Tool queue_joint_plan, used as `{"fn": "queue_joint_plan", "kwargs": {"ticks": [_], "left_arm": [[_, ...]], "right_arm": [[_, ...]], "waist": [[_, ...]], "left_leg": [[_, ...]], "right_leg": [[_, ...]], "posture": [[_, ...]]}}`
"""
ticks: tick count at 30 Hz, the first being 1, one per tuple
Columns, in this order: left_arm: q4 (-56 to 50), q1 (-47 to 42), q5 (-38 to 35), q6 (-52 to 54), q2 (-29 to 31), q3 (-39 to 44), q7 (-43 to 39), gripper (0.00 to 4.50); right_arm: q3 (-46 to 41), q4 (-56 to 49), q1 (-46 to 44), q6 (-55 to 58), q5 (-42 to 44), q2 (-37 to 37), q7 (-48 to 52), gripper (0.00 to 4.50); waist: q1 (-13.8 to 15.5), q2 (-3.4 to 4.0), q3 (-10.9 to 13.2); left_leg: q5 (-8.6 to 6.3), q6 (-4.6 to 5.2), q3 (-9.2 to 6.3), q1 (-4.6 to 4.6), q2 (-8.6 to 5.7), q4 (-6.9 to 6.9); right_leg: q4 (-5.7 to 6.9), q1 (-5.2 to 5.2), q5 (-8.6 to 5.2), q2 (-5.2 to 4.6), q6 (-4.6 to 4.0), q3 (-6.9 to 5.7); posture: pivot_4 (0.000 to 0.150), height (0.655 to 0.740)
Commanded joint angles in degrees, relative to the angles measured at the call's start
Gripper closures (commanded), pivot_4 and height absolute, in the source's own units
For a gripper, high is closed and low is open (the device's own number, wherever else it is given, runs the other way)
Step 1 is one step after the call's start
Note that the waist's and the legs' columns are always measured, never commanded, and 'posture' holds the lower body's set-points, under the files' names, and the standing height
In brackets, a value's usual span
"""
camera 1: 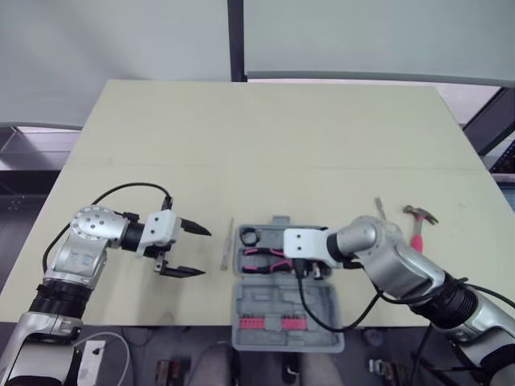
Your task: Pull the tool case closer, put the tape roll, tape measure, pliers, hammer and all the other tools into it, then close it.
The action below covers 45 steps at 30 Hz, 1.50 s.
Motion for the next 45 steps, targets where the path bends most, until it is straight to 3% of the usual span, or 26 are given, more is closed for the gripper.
{"fn": "queue_joint_plan", "kwargs": {"ticks": [1,7,14,19,22,26,29,35,45], "left_arm": [[-1.9,-0.7,0.3,0.0,0.3,0.0,0.4,0.0],[-2.4,-1.1,0.5,0.2,-0.2,-0.5,0.9,0.0],[-3.2,-2.0,0.0,0.8,0.0,-0.5,1.0,0.0],[-6.0,-2.3,-1.0,2.7,-0.5,-0.5,1.4,0.0],[-6.5,-2.0,-1.2,2.8,-0.4,-0.3,1.5,0.0],[-6.6,-1.6,-1.1,2.5,-0.4,-0.2,1.6,0.0],[-6.5,-2.0,-0.8,2.6,-1.3,-0.7,2.4,0.0],[-6.7,-2.2,-0.3,2.3,-2.4,-1.2,3.3,0.0],[-6.0,-2.6,0.1,1.6,-2.5,-1.4,3.5,0.0]], "right_arm": [[-1.0,-0.3,-0.1,-0.6,-0.5,0.1,-0.8,3.54],[-3.0,0.8,1.0,-1.4,0.5,0.3,-1.9,3.54],[-14.7,-2.0,1.4,-1.3,10.3,0.0,0.3,0.09],[-24.7,-0.1,9.8,-7.7,20.3,4.9,-0.9,0.04],[-27.7,3.6,14.9,-15.5,21.9,9.4,-3.6,0.95],[-29.1,12.7,20.2,-29.2,22.0,12.9,-5.4,2.98],[-29.7,17.6,21.1,-32.9,23.4,14.8,-5.4,4.47],[-28.1,21.8,20.6,-33.0,24.2,16.0,-3.8,4.47],[-20.6,31.1,20.7,-36.3,12.4,11.5,-7.0,4.47]], "waist": [[0.0,0.0,0.0],[0.0,0.0,0.0],[0.1,0.0,0.0],[0.3,-0.07,0.0],[0.2,-0.07,0.0],[0.1,-0.06,0.0],[0.1,-0.04,0.0],[0.1,-0.04,0.0],[0.2,-0.07,-0.1]], "left_leg": [[0.0,0.0,0.01,0.0,0.0,0.0],[0.0,0.0,0.0,0.0,0.0,0.0],[0.0,0.0,-0.01,-0.01,-0.01,0.01],[0.0,0.0,-0.05,0.0,-0.02,-0.02],[0.0,0.0,-0.01,0.02,-0.02,-0.02],[0.0,0.0,0.06,0.07,-0.03,-0.01],[0.0,0.0,0.06,0.08,-0.01,-0.01],[0.0,0.0,0.04,0.08,0.0,0.0],[0.0,0.0,-0.03,0.24,0.0,0.03]], "right_leg": [[0.0,0.0,0.0,0.0,0.0,0.0],[0.01,0.0,0.0,0.0,0.0,0.0],[0.01,0.0,0.0,0.0,0.0,0.0],[0.0,0.03,0.0,0.0,0.0,-0.02],[0.01,0.04,0.0,0.03,0.01,-0.01],[0.03,0.04,0.0,0.04,0.01,0.06],[0.03,0.04,0.0,0.05,0.01,0.07],[0.04,0.04,0.0,0.05,0.0,0.07],[0.04,0.23,0.0,0.01,0.0,0.04]], "posture": [[0.15,0.74],[0.15,0.74],[0.15,0.74],[0.15,0.74],[0.15,0.74],[0.15,0.74],[0.15,0.74],[0.15,0.74],[0.15,0.74]]}}
